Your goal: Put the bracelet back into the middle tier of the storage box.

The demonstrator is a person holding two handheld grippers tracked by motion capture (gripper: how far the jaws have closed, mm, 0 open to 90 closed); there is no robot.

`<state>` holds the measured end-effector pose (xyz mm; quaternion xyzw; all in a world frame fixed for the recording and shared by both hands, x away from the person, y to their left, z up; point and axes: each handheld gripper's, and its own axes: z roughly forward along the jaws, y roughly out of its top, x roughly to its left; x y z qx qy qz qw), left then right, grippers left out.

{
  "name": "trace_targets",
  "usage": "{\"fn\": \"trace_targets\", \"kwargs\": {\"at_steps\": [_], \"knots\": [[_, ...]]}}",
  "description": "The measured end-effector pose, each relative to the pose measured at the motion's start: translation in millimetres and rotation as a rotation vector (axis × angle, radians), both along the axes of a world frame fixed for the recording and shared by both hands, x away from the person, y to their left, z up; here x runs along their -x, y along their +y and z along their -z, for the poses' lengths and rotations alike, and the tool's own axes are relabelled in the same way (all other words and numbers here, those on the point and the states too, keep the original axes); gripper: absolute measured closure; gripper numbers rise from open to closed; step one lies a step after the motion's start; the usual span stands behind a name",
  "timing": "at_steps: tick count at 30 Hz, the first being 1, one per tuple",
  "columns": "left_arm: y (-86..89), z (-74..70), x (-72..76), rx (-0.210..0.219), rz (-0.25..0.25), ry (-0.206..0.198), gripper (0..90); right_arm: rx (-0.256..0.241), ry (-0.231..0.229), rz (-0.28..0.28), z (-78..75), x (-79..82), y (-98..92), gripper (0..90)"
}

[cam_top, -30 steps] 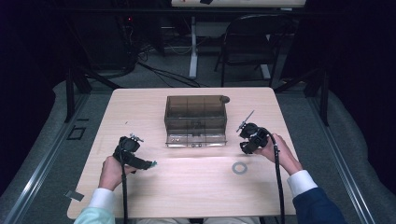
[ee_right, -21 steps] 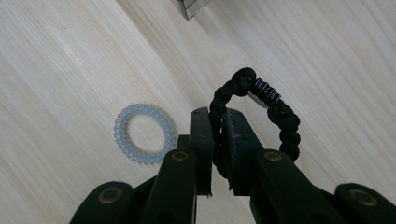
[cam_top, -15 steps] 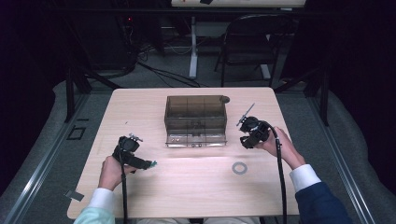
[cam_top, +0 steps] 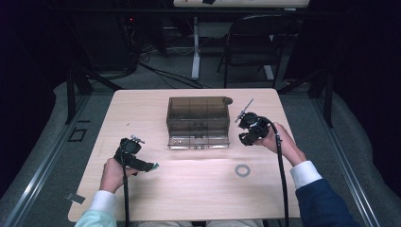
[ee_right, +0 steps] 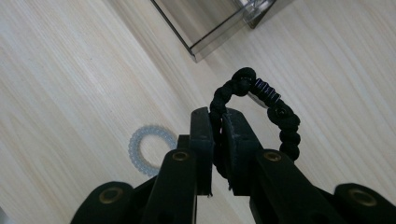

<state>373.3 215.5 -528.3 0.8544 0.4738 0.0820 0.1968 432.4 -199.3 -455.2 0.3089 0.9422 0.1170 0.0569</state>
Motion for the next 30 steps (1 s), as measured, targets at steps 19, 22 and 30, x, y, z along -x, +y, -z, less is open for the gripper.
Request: {"fn": "trace_targets", "kwargs": {"at_steps": [19, 22, 30], "knots": [[-0.3, 0.7, 0.0, 0.001, -0.002, 0.003, 9.0, -0.024, -0.003, -0.040, -6.4, -10.1, 28.6, 83.6], [-0.1, 0.4, 0.2, 0.000, -0.003, 0.000, 9.1, -0.033, -0.005, -0.040, -6.6, -12.1, 32.1, 83.6], [-0.6, 0.4, 0.2, 0.003, -0.004, -0.005, 9.1, -0.025, -0.006, -0.063, -8.8, -16.5, 45.5, 83.6]]}}
